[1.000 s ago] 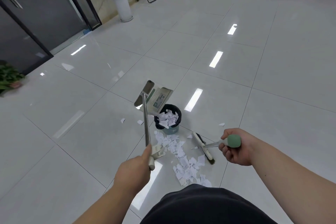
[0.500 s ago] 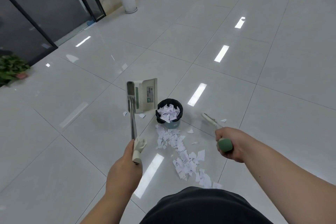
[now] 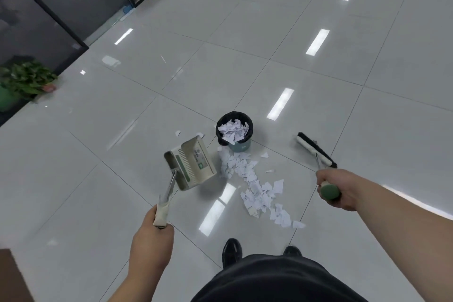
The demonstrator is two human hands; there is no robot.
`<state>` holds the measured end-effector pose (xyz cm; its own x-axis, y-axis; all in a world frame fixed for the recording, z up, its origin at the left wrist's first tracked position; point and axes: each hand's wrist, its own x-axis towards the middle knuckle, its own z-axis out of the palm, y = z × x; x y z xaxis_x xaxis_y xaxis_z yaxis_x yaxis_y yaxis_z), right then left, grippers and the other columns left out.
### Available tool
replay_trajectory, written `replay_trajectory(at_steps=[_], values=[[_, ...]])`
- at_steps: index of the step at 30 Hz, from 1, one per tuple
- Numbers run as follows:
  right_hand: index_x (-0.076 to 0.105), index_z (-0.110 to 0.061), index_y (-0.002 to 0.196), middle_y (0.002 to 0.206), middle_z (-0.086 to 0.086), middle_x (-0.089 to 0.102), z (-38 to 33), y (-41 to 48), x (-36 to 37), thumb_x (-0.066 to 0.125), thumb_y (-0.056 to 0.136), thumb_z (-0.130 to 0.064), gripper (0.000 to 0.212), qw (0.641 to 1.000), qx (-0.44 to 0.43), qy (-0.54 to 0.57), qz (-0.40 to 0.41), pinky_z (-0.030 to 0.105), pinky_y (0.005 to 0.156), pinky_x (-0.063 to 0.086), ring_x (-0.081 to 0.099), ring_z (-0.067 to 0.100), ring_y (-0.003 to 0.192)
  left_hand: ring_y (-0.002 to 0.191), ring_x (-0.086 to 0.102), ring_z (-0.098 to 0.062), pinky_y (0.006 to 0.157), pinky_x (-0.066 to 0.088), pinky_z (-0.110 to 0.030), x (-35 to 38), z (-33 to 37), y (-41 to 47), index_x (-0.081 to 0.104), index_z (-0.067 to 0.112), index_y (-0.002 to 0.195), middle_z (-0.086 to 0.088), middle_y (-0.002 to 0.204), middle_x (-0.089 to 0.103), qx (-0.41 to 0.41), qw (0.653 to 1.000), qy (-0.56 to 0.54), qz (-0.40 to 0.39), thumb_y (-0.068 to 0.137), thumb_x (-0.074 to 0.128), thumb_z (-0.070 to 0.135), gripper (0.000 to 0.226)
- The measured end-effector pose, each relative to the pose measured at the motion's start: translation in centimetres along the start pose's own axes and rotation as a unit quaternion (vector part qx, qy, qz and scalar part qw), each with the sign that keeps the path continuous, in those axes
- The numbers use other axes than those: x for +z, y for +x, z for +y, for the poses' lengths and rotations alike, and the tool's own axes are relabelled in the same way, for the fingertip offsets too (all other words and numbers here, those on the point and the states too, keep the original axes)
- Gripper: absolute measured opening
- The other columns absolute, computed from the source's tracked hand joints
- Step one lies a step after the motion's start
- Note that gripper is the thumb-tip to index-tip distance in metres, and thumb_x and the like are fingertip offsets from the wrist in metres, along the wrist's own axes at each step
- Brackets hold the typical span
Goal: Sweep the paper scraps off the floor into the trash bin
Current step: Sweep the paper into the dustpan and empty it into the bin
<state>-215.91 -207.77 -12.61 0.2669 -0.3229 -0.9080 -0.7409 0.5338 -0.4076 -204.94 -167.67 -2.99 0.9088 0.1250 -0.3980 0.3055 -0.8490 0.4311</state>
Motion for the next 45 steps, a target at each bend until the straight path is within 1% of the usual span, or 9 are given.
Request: replay_trajectory(at_steps=[5, 9, 13, 18, 22, 27, 33, 42, 45], values=[[0.06, -0.008, 0.09, 0.09, 0.017, 0.059, 3.9, -3.4, 2.5, 0.059, 0.073, -0.001, 0.018, 0.997, 0.024, -0.031, -0.06, 0.023, 0.052, 0.045, 0.055, 0.026, 0.062, 0.059, 0.053, -0.031, 0.051, 0.045, -0.035, 0.7, -1.1, -1.3, 0.05, 0.047, 0.117, -0.012, 0.075, 0.065, -0.017, 1.0, -0.005, 0.0, 0.086, 0.046, 0.007, 0.05], [0.06, -0.01, 0.094, 0.08, 0.014, 0.061, 3.0, -6.3, 4.3, 0.059, 0.077, -0.001, 0.019, 0.995, 0.029, -0.003, -0.091, 0.021, 0.048, 0.042, 0.054, 0.021, 0.053, 0.059, 0.055, -0.034, 0.053, 0.044, -0.034, 0.7, -1.9, -0.9, 0.056, 0.035, 0.112, -0.016, 0.073, 0.063, -0.03, 1.0, -0.001, 0.008, 0.087, 0.046, 0.005, 0.04], [0.063, -0.01, 0.1, 0.071, 0.014, 0.06, 1.8, -8.5, 6.4, 0.06, 0.075, 0.0, 0.027, 0.995, 0.027, 0.014, -0.095, 0.019, 0.041, 0.04, 0.054, 0.018, 0.042, 0.053, 0.049, -0.032, 0.043, 0.04, -0.03, 0.0, -3.1, 0.5, 0.057, 0.032, 0.114, -0.015, 0.07, 0.057, -0.043, 0.999, -0.008, 0.008, 0.086, 0.044, 0.007, 0.04], [0.064, -0.01, 0.096, 0.087, 0.017, 0.06, 2.0, -9.8, 10.8, 0.063, 0.07, -0.002, 0.028, 0.993, 0.0, -0.063, -0.095, 0.019, 0.044, 0.04, 0.053, 0.025, 0.058, 0.054, 0.047, -0.03, 0.041, 0.039, -0.028, -1.5, -4.9, 3.0, 0.057, 0.032, 0.116, -0.013, 0.07, 0.055, -0.042, 0.999, -0.026, 0.001, 0.086, 0.043, 0.007, 0.041], [0.064, -0.009, 0.092, 0.089, 0.018, 0.059, 1.4, -9.7, 15.4, 0.064, 0.07, -0.003, 0.023, 0.992, -0.017, -0.088, -0.083, 0.02, 0.048, 0.039, 0.052, 0.029, 0.069, 0.054, 0.048, -0.029, 0.049, 0.041, -0.033, -3.8, -7.2, 5.5, 0.057, 0.033, 0.107, -0.013, 0.069, 0.058, -0.033, 0.999, -0.025, -0.015, 0.086, 0.045, 0.007, 0.035], [0.063, -0.01, 0.086, 0.088, 0.018, 0.059, -0.4, -9.3, 21.4, 0.065, 0.067, -0.002, 0.02, 0.994, -0.029, -0.09, -0.051, 0.022, 0.05, 0.038, 0.052, 0.029, 0.069, 0.061, 0.058, -0.032, 0.056, 0.045, -0.035, -6.3, -10.5, 8.8, 0.055, 0.034, 0.108, -0.011, 0.073, 0.065, -0.016, 0.999, -0.013, -0.044, 0.086, 0.048, 0.004, 0.039], [0.059, -0.011, 0.084, 0.084, 0.017, 0.057, -2.4, -7.8, 26.6, 0.062, 0.071, -0.001, 0.016, 0.998, -0.037, -0.048, -0.03, 0.02, 0.045, 0.038, 0.048, 0.023, 0.054, 0.066, 0.061, -0.029, 0.058, 0.045, -0.033, -8.5, -13.6, 12.9, 0.055, 0.036, 0.113, -0.007, 0.073, 0.066, -0.015, 0.997, 0.006, -0.081, 0.086, 0.049, 0.006, 0.041], [0.061, -0.012, 0.091, 0.091, 0.016, 0.059, -5.3, -3.5, 31.1, 0.063, 0.07, -0.004, 0.023, 0.996, -0.05, -0.072, -0.011, 0.021, 0.051, 0.043, 0.056, 0.026, 0.069, 0.059, 0.055, -0.025, 0.054, 0.042, -0.03, -9.8, -15.4, 17.2, 0.058, 0.036, 0.115, -0.005, 0.072, 0.064, -0.012, 0.995, 0.003, -0.097, 0.085, 0.049, 0.006, 0.044], [0.063, -0.01, 0.1, 0.097, 0.018, 0.061, -4.8, -2.2, 32.4, 0.063, 0.068, -0.005, 0.033, 0.992, -0.038, -0.12, -0.022, 0.023, 0.052, 0.046, 0.058, 0.028, 0.073, 0.058, 0.054, -0.025, 0.055, 0.044, -0.031, -10.0, -15.6, 18.3, 0.059, 0.037, 0.115, -0.005, 0.07, 0.063, -0.005, 0.995, -0.003, -0.096, 0.085, 0.05, 0.007, 0.044]])
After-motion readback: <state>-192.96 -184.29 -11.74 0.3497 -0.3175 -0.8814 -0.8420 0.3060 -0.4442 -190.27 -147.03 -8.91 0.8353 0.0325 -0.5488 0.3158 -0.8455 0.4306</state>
